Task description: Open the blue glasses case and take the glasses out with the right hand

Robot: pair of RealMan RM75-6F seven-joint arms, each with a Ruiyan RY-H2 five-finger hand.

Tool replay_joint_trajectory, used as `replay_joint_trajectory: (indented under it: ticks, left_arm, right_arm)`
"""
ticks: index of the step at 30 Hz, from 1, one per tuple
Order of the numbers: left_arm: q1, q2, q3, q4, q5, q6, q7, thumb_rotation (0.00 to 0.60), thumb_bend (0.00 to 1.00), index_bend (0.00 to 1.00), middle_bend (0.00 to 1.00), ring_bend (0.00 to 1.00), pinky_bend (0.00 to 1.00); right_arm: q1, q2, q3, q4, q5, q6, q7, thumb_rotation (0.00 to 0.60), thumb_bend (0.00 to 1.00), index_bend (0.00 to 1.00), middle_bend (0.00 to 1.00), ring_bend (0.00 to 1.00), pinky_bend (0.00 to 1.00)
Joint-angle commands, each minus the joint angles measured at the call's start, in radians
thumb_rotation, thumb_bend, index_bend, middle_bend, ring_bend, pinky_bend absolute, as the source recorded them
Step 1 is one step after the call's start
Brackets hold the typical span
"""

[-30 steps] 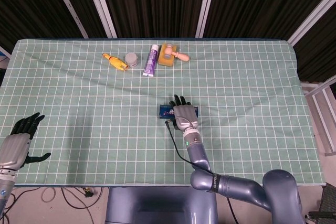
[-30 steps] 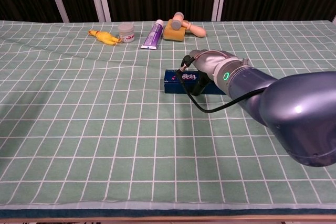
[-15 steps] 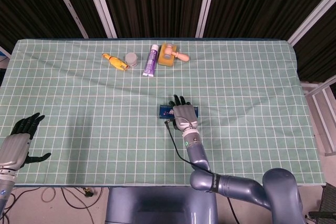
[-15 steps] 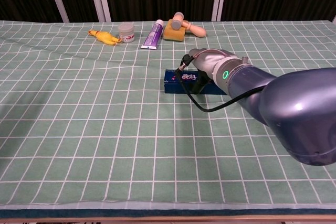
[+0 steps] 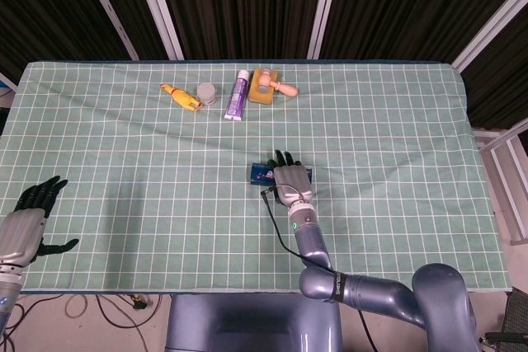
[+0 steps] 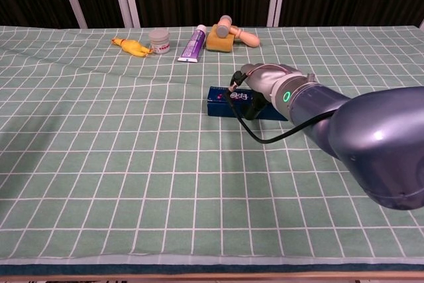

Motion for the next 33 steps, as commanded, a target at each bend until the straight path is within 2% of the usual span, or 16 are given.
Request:
replay_joint_trajectory:
  ticks: [1,4,11,14,23,33]
  left_arm:
    - [0.0,0.001,-0.001,-0.001,-0.001,0.0,-0.002,0.6,0.0,0.0,0.0,0.0,0.0]
    - [0.0,0.002,-0.001,-0.001,-0.002,0.0,-0.005,0.6,0.0,0.0,0.0,0.0,0.0]
    - [0.0,0.003,-0.001,-0.002,-0.003,-0.002,-0.011,0.6,0.0,0.0,0.0,0.0,0.0]
    - [0.0,0.003,-0.001,-0.003,-0.003,-0.003,-0.012,0.6,0.0,0.0,0.0,0.0,0.0]
    - [0.0,0.005,-0.001,-0.005,-0.004,-0.004,-0.014,0.6,0.0,0.0,0.0,0.0,0.0]
    - [0.002,0.005,-0.002,-0.005,-0.006,0.001,-0.015,0.6,0.0,0.0,0.0,0.0,0.0]
  right_arm:
    - [0.0,0.0,-0.003,0.001,0.002,0.0,0.0,0.6,0.65,0.21,0.0,0.0,0.24]
    - [-0.001,0.0,-0.006,0.002,0.003,0.001,0.002,0.6,0.66,0.21,0.0,0.0,0.24]
    - [-0.002,0.001,-0.007,0.008,0.008,-0.003,0.011,0.6,0.83,0.21,0.0,0.0,0.24]
    - [0.0,0.002,-0.005,0.009,0.007,-0.006,0.015,0.6,0.86,0.21,0.0,0.0,0.24]
    - [0.012,0.004,0.0,0.043,0.024,-0.02,0.006,0.6,0.85,0.21,0.0,0.0,0.24]
    - [0.085,-0.01,0.055,0.221,0.054,-0.078,-0.018,0.6,0.81,0.19,0.0,0.0,0.24]
